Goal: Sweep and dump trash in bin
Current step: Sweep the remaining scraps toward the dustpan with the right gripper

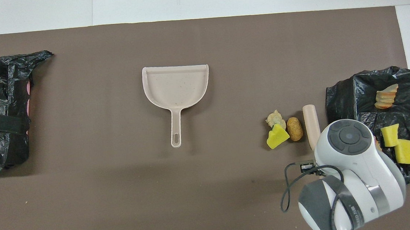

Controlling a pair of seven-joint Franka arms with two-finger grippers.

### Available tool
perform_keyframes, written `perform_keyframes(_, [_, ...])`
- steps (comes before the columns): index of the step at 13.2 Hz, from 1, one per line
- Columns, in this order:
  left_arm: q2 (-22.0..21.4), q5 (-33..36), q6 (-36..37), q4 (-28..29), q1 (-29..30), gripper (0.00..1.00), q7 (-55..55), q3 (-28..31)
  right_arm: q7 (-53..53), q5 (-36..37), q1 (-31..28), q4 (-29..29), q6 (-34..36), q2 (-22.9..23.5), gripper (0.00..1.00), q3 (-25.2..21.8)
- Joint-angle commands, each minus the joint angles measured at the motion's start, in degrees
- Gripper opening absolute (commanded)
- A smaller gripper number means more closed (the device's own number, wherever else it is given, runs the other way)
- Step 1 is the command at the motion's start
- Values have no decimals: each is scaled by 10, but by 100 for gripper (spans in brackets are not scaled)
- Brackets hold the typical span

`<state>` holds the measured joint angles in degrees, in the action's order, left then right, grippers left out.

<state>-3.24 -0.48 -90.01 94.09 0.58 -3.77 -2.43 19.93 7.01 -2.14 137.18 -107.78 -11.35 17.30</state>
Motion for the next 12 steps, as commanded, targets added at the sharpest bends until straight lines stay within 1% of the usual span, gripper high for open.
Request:
perform_keyframes(1, [-9,11,-3,7,3,100,-2,-2,-31,-34,-8,11,-17,-9,0,7])
perform_keyframes(3, [-9,11,-2,6,3,100,-2,-3,-49,-77,4,8,-29,4,0,7])
perform_keyframes(5, [-14,7,-3,7,-6,100,1,-6,-33,-88,26,4,-51,36,0,7])
perform_keyframes(6, [-14,6,-10,10,-10,100,0,-10,-29,-100,42,-17,-42,47,0,7])
perform_keyframes(8, [2,-13,-46,15,-37,100,8,-9,0,-106,75,-72,-4,73,0,7])
perform_keyframes(9, [14,-14,-53,16,-46,100,15,-11,13,-106,86,-90,10,80,0,7])
perform_keyframes(11, [37,-15,-88,21,-77,100,35,-10,10,-103,80,-108,40,70,0,4])
perform_keyframes(12, [44,-15,-114,34,-94,100,53,-10,8,-94,77,-121,63,63,0,2])
